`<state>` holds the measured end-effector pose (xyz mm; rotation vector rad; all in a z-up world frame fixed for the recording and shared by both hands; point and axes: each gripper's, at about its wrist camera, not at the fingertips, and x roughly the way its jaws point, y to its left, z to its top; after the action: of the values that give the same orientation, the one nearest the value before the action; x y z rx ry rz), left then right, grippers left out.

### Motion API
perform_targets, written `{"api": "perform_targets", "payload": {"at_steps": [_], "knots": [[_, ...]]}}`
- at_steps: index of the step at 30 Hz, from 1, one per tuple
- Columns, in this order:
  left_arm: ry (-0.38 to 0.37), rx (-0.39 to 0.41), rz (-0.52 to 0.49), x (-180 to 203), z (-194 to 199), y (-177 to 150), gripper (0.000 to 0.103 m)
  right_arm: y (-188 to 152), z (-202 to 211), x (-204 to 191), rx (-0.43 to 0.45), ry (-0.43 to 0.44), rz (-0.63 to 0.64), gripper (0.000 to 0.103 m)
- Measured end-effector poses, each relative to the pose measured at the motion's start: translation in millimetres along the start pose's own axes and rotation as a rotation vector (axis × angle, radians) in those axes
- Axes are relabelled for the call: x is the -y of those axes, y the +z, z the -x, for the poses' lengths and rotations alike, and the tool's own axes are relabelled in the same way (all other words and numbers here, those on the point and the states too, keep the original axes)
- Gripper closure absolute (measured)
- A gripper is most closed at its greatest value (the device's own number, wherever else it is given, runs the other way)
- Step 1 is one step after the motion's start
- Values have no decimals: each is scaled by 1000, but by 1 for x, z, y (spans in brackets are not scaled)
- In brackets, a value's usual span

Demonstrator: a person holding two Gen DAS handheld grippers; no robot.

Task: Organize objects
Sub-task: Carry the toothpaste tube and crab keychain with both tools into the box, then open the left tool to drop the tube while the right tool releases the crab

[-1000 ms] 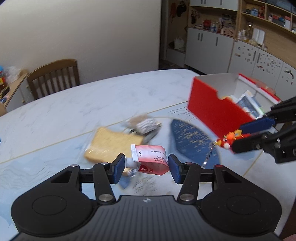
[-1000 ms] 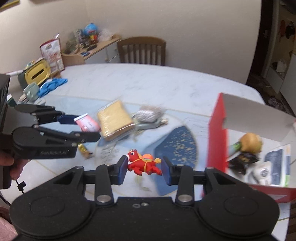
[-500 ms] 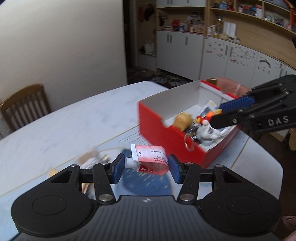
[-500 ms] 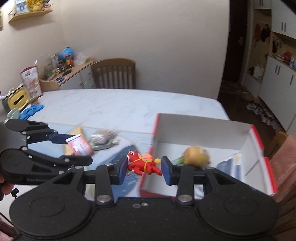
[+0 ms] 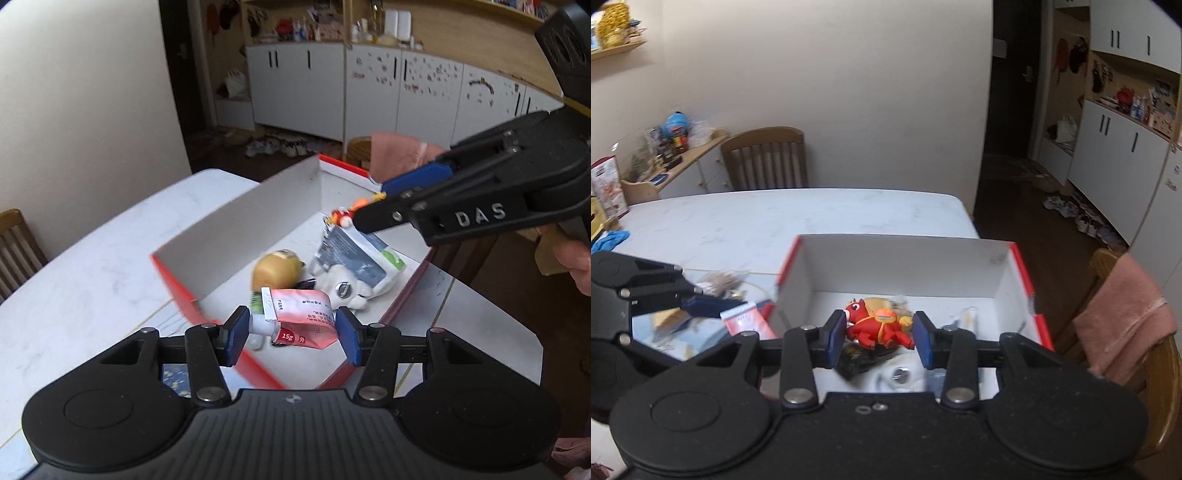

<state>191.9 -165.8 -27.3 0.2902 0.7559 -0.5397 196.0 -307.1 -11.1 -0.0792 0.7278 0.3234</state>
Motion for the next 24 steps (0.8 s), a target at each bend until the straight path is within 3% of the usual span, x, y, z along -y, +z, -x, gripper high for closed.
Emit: {"api": "perform_targets", "payload": {"at_steps": [13,24], "knots": [[-24,-128,8,15,-69,30,53,11,-64,39,-76,-63,-10,64],[-20,-225,38,6,-117,35,53,0,-105,48,-193,-54,22,64]]}}
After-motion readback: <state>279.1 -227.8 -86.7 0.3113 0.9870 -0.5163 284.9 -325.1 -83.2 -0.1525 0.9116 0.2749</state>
